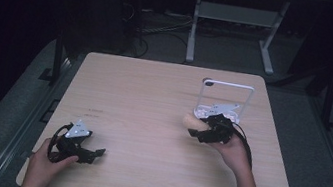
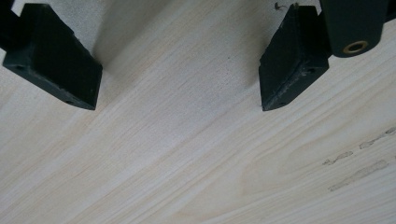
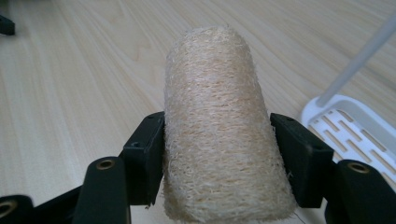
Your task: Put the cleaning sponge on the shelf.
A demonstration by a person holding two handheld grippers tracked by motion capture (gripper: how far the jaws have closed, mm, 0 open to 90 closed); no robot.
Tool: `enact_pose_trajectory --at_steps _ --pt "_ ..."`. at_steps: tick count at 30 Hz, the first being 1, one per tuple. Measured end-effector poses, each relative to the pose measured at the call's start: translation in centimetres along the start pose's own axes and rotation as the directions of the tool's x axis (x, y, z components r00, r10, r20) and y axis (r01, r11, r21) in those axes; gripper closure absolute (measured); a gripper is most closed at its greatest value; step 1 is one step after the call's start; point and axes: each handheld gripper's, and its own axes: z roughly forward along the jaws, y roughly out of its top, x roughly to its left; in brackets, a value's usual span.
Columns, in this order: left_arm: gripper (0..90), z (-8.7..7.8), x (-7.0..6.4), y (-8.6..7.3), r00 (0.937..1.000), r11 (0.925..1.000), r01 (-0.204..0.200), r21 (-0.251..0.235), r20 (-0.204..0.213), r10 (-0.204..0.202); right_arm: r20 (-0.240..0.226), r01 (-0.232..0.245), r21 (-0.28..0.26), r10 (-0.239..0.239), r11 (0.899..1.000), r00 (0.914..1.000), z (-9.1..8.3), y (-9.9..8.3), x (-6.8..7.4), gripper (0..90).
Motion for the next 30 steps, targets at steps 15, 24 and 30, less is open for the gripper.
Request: enact_pose_trajectory --at_steps 15,24,30 --pt "12.9 0.0 0.0 0.0 1.0000 1.0000 -0.002 0.002 0.000 0.002 0.101 -0.045 0.011 0.044 0.999 0.9940 -0.7 -0.7 -1.8 38.7" --pt "12.9 0.0 0.0 0.0 1.0000 1.0000 -0.004 0.002 0.000 0.004 0.149 -0.087 0.018 0.084 0.996 0.9854 -0.6 -1.3 -2.8 38.7" --pt "12.9 0.0 0.0 0.0 1.0000 1.0000 -0.005 0.002 -0.001 0.005 0.187 -0.116 0.012 0.112 0.993 0.9760 -0.6 -1.6 -3.8 38.7"
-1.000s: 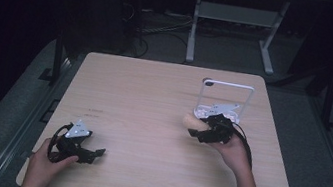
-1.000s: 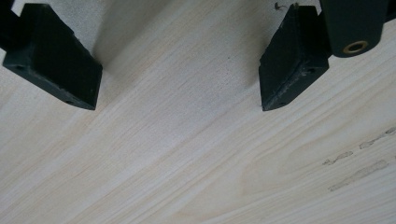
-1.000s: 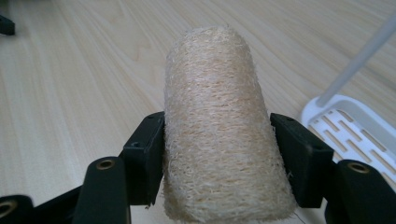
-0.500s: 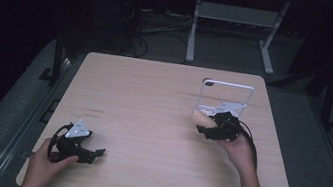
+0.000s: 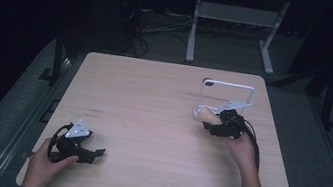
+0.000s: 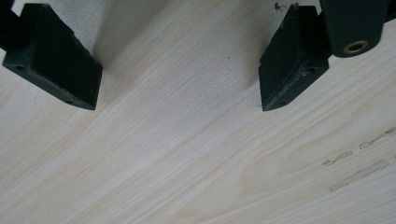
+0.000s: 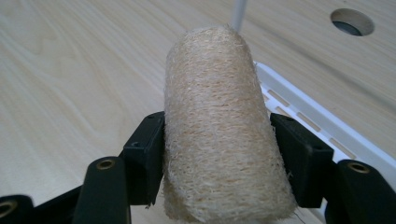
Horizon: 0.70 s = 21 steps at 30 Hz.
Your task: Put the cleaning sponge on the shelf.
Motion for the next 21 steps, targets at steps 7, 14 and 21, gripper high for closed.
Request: enact_pose_trajectory --at_steps 7,14,21 --pt "12.9 0.0 0.0 0.0 1.0000 1.0000 0.000 0.000 0.000 0.000 0.046 -0.025 -0.005 0.025 1.000 0.9986 0.7 -0.1 -1.1 38.7" --pt "12.9 0.0 0.0 0.0 1.0000 1.0000 0.000 0.000 0.000 0.000 0.078 -0.050 -0.002 0.050 0.999 0.9957 1.6 -0.1 -1.8 38.6" --pt "12.9 0.0 0.0 0.0 1.0000 1.0000 0.000 0.000 0.000 0.000 0.093 -0.073 0.008 0.072 0.997 0.9930 2.5 -0.2 -2.2 38.6"
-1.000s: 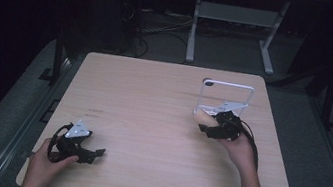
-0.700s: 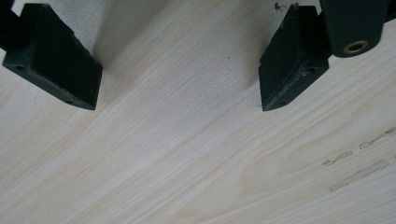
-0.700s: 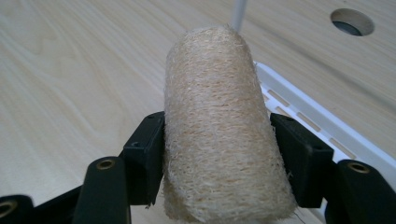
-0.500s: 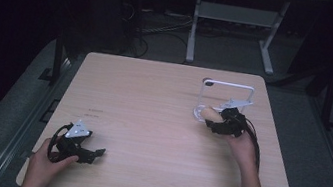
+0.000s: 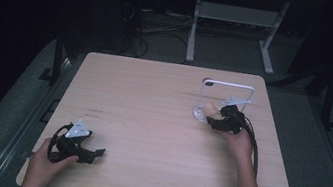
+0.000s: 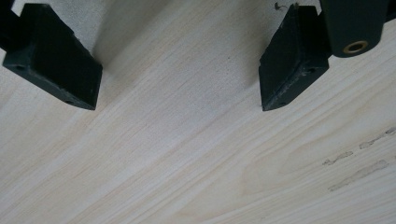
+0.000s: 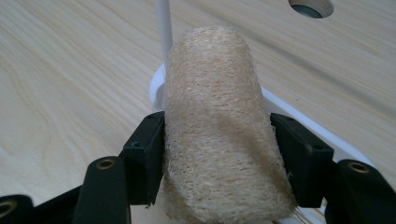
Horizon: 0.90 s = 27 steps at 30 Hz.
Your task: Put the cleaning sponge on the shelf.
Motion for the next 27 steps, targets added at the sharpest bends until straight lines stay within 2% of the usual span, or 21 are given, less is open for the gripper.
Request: enact_pose_trajectory --at_steps 7,18,23,27 --pt "12.9 0.0 0.0 0.0 1.0000 1.0000 0.000 0.000 0.000 0.000 0.029 -0.015 0.024 0.014 1.000 0.9995 1.0 -0.2 -0.5 38.6" --pt "12.9 0.0 0.0 0.0 1.0000 1.0000 0.000 0.000 0.000 0.000 0.038 -0.020 0.045 0.018 0.999 0.9991 1.7 -0.3 -0.8 37.0" --pt "12.9 0.0 0.0 0.0 1.0000 1.0000 0.000 0.000 0.000 0.000 0.034 -0.026 0.040 0.024 0.999 0.9991 1.6 -0.2 -0.8 32.7" --pt "12.9 0.0 0.0 0.0 1.0000 1.0000 0.000 0.000 0.000 0.000 0.032 -0.023 0.018 0.023 1.000 0.9992 0.6 0.0 -0.6 32.0"
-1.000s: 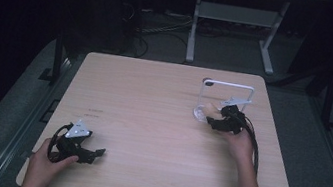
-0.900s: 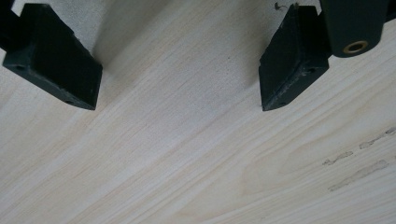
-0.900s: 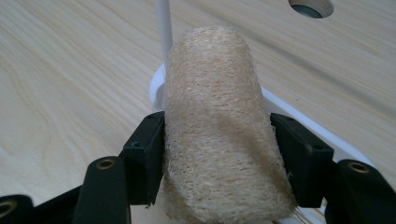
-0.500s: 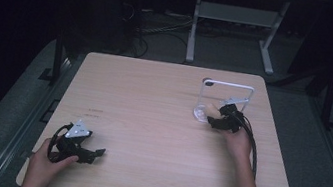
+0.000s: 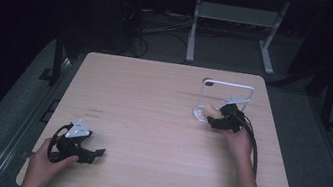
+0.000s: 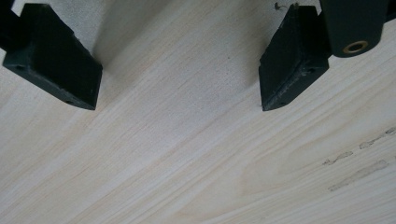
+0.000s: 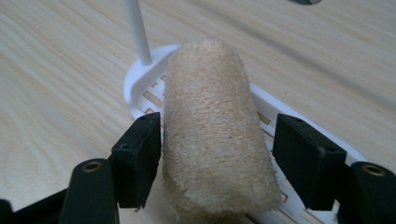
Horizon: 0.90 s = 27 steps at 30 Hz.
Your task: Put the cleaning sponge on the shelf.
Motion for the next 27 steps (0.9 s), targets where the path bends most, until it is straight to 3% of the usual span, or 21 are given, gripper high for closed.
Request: enact_pose_trajectory --at_steps 7,12,15,24,27 --pt "12.9 0.0 0.0 0.0 1.0000 1.0000 0.000 0.000 0.000 0.000 -0.002 0.003 -0.033 -0.003 0.999 1.0000 -2.6 0.0 0.5 34.0" --pt "12.9 0.0 0.0 0.0 1.0000 1.0000 0.000 0.000 0.000 0.000 -0.005 0.016 -0.071 -0.016 0.997 0.9999 -4.7 0.0 0.9 43.9" --pt "12.9 0.0 0.0 0.0 1.0000 1.0000 0.000 0.000 0.000 0.000 -0.042 0.017 -0.086 -0.020 0.996 0.9989 -5.6 -0.2 1.4 54.3" --pt "12.9 0.0 0.0 0.0 1.0000 1.0000 0.003 0.000 0.000 -0.003 -0.111 0.034 -0.032 -0.037 0.999 0.9931 -4.5 -1.2 2.5 87.9" --pt "12.9 0.0 0.0 0.0 1.0000 1.0000 0.003 0.000 0.001 -0.003 -0.114 0.031 -0.010 -0.031 0.999 0.9930 -3.7 -1.5 2.5 89.6"
